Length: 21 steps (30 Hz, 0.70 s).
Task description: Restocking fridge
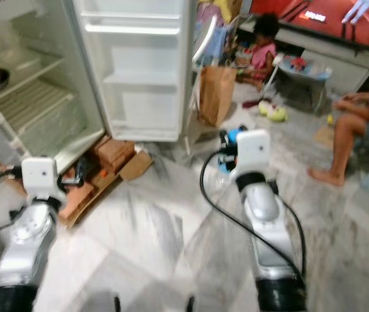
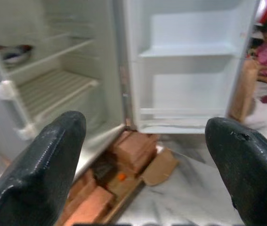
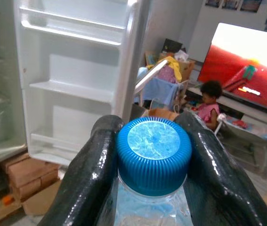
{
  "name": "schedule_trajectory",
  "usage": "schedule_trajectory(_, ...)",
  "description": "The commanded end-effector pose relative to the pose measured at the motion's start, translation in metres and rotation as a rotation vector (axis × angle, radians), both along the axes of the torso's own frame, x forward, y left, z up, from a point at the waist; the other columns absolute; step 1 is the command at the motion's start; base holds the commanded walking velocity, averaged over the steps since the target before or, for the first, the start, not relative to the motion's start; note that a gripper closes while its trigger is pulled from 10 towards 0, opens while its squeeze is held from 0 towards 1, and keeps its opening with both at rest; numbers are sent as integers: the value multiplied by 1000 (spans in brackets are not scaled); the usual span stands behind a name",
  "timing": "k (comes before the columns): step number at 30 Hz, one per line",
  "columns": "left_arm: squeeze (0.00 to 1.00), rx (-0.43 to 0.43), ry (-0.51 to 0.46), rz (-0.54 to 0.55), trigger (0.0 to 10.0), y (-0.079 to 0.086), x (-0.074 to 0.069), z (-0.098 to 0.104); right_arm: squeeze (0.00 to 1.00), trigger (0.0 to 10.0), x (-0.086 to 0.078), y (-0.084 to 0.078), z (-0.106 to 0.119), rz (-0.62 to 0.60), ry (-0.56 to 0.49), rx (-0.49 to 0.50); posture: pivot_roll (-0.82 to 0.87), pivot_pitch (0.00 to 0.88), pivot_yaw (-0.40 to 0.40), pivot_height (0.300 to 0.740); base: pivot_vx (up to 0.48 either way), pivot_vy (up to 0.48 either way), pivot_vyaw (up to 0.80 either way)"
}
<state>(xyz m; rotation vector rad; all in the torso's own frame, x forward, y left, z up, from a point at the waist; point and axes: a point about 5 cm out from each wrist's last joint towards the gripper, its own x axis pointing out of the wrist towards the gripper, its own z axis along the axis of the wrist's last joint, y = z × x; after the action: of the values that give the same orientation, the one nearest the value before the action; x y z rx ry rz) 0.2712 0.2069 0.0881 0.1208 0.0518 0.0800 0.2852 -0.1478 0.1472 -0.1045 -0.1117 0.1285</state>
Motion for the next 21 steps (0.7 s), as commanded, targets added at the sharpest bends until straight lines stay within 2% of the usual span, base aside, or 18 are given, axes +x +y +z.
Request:
schedule_trajectory(1, 0, 7, -18, -33, 10000, -2, 1, 3, 0, 10000, 1, 5, 11, 18, -53, -6, -4, 73, -84, 740, 386, 281, 0)
schedule_trajectory(5, 0, 2, -29, -75, 10000, -5, 0, 4, 0, 10000, 4, 2, 10, -47, -55, -86, -5, 74, -85, 740, 447, 70, 0)
schedule_trajectory(11, 0, -25, -30, -111, 10000, -8, -2, 4, 0, 10000, 7, 0, 7, -66, -60, -108, -5, 75, -86, 740, 480, 0, 0)
schedule_trajectory(12, 0, -55, -4, -100, 10000, -8, -2, 1, 0, 10000, 8, -1, 8, -76, -93, -145, -6, 76, -86, 740, 480, 0, 0)
schedule_trajectory(15, 0, -44, -11, -105, 10000, -8, -2, 1, 0, 10000, 8, 0, 4, -77, -41, -86, -6, 77, -87, 740, 469, 0, 0)
schedule_trajectory(16, 0, -41, -15, -108, 10000, -9, -2, 2, 0, 10000, 7, 2, 4, -31, -34, -74, -6, 77, -89, 740, 465, 0, 0)
schedule_trajectory(21, 0, -45, -14, -105, 10000, -9, -1, 2, 0, 10000, 5, 5, 4, 13, -27, -26, -5, 79, -90, 740, 465, 0, 0)
